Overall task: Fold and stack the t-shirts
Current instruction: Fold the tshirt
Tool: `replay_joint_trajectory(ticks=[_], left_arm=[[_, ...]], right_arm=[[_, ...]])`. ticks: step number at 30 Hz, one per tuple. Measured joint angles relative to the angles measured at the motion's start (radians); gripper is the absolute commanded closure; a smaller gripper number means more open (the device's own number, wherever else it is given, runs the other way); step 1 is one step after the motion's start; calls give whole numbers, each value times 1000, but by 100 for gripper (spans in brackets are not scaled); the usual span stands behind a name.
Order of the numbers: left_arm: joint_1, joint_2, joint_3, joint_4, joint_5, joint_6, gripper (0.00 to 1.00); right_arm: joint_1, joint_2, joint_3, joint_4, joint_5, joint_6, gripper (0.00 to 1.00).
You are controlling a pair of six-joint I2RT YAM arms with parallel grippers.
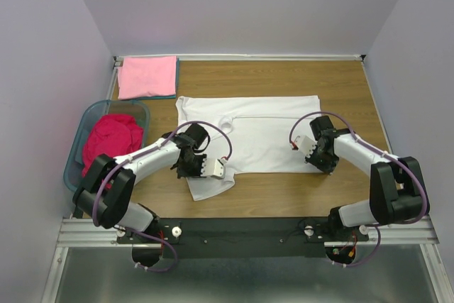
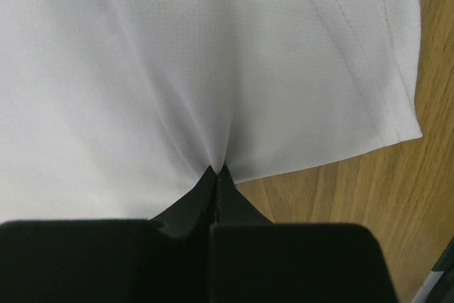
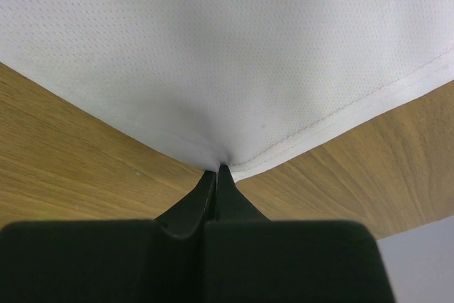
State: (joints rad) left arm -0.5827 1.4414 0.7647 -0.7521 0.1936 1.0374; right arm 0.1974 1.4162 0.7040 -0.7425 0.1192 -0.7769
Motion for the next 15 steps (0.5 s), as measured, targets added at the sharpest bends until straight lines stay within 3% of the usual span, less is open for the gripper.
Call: replay_joint_trajectory(ticks=[10,15], left_arm=[[0,-68,6,-75,0,3,100],[8,-103,79,-134,1,3,100]], right_arm=[[0,-79,5,-33,-2,-5,99],[0,-135,23,-69,-2,-16,99]])
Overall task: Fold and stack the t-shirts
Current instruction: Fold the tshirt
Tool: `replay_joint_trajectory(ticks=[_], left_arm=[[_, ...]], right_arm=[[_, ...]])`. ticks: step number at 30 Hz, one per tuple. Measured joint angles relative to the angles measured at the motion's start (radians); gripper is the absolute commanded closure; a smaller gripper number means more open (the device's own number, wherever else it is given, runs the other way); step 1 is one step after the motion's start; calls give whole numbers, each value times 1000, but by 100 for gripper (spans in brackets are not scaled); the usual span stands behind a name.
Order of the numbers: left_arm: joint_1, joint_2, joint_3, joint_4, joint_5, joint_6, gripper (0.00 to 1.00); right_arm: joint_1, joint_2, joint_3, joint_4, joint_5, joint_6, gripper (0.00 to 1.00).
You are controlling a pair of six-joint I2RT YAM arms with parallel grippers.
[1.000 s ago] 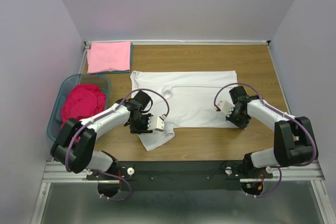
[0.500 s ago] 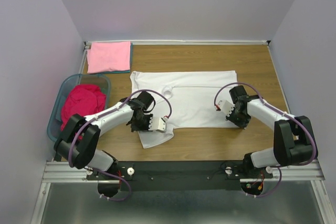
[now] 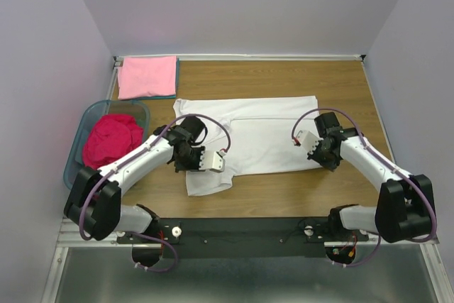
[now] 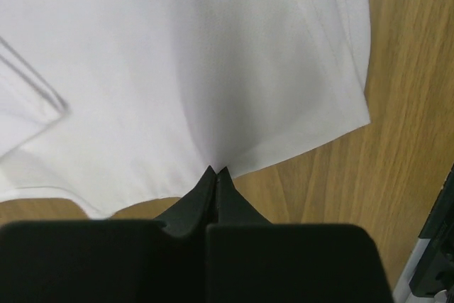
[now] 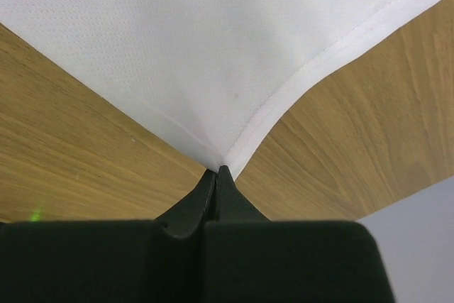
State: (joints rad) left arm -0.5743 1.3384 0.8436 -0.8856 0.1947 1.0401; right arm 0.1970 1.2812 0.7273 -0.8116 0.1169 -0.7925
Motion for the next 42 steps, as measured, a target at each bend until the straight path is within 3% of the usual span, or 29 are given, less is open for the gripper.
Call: replay_joint_trajectory(ticks=[9,24,42], left_arm=[[88,54,157,-40,5,31,100],[231,357,472,-48,12,116,100],[285,537,607,-39,14,143,100]], right_arm=[[-45,79,132,-35,-18,-40,99],[-92,345,394,-48,-32,-116,99],[-113,594,623,-49,-36,-147,99]])
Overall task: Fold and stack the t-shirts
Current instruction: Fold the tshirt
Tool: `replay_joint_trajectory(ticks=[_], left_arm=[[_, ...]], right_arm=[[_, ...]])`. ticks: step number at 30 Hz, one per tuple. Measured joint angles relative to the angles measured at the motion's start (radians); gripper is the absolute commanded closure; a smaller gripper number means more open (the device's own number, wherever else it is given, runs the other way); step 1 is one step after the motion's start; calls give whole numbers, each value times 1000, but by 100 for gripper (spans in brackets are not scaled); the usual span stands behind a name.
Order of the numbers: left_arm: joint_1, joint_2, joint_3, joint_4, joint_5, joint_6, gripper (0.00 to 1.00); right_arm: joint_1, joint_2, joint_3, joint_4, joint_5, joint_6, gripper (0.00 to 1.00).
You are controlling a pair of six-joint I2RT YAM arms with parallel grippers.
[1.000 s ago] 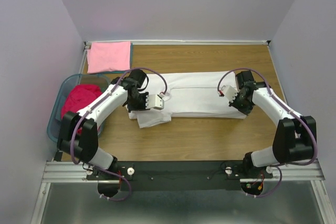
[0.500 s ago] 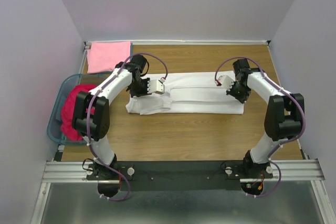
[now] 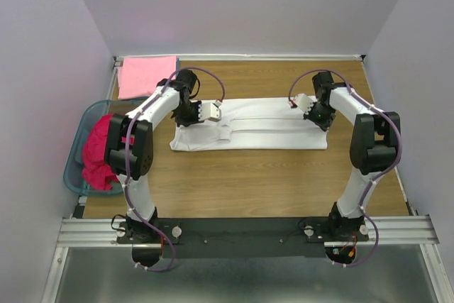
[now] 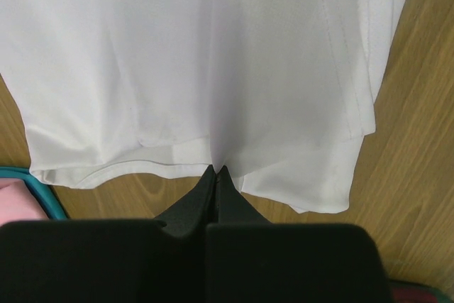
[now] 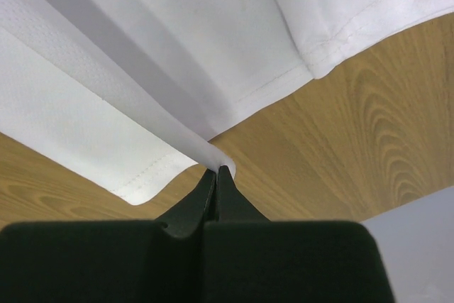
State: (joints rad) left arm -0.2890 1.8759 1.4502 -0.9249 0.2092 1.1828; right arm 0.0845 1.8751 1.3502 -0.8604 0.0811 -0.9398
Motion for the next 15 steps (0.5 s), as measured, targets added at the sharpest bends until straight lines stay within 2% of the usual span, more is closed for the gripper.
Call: replay_joint_trajectory(ticks=[15], left_arm=[[6,52,14,29,0,-1,100]], right_arm=[[-1,82,80,0,0,-3,99]])
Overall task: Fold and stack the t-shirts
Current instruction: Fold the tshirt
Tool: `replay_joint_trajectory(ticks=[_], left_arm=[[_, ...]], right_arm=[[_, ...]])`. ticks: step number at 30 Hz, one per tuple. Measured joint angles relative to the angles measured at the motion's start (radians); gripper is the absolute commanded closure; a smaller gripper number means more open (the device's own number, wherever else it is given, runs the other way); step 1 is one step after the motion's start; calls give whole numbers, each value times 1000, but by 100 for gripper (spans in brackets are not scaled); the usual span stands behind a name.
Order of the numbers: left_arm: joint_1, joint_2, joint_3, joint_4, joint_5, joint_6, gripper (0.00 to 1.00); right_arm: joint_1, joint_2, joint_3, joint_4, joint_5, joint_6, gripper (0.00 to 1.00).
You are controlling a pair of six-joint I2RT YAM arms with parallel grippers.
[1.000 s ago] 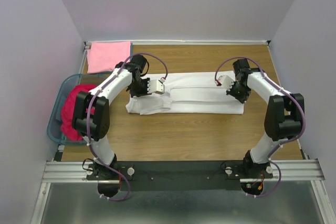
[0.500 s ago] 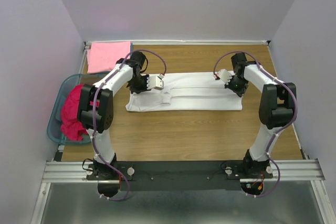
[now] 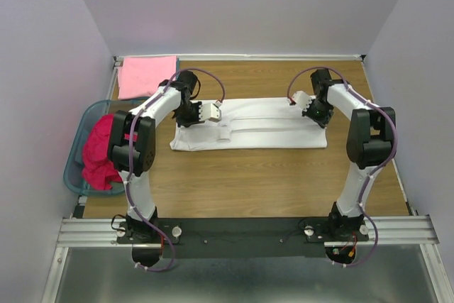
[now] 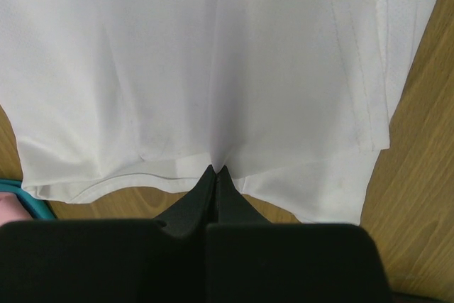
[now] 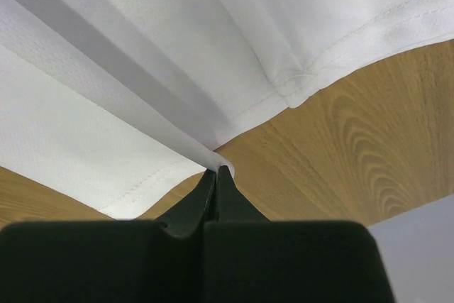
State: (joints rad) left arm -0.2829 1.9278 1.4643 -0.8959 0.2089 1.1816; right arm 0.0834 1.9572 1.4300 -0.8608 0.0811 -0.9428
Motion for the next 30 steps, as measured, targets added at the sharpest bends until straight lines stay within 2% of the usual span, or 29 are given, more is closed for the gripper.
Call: replay_joint_trajectory(ticks=[10,13,14,15,16,17,18,21,24,30], left_arm=[[6,13,-1,24,0,-4,100],[9,13,-7,42,-1,-14,76],[9,13,-8,43,-1,-15,70],[12,13,-10,47,-3,-22,57],[13,13,-10,49,-6,-27,46],[19,13,-10,55,-8,-39,43],[27,13,-7,55,-7,-49,41],[60,11,14,39,4,-72,40],[138,-13,50,11,55,-105,40],[266,-163,-16,-25,179,-191,40]], right_arm=[[0,43,50,0,0,11,99],[0,48,61,0,0,26,90],[0,48,64,0,0,32,83],[0,50,68,-1,0,37,68],[0,50,72,0,0,47,62],[0,50,74,0,0,53,56],[-2,49,75,0,0,65,48],[-11,44,74,-2,-2,94,46],[-38,11,74,-15,-18,133,45],[-157,-64,113,-122,-166,257,46]])
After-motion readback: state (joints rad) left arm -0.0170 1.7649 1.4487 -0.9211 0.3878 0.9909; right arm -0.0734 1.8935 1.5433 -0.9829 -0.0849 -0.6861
